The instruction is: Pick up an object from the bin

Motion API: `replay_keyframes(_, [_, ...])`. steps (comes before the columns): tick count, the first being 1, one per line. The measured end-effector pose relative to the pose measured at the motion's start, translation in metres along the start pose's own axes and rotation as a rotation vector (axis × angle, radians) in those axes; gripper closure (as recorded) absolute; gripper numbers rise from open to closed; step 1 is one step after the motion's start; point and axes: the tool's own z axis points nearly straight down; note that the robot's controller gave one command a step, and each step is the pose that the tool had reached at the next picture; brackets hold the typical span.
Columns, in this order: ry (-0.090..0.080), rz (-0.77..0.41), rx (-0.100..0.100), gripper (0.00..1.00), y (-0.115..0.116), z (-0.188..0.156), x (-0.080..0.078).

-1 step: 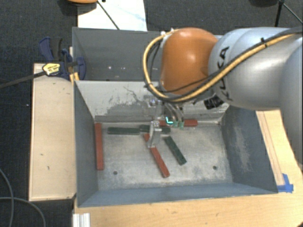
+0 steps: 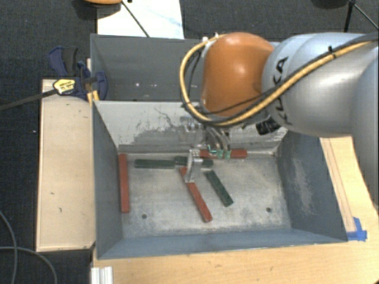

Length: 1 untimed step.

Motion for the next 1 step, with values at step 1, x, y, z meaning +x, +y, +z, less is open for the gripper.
replay_keyframes(1, [-0.009,0.097,-0.002,0.0,-0.0065,0.0331,-0.0099])
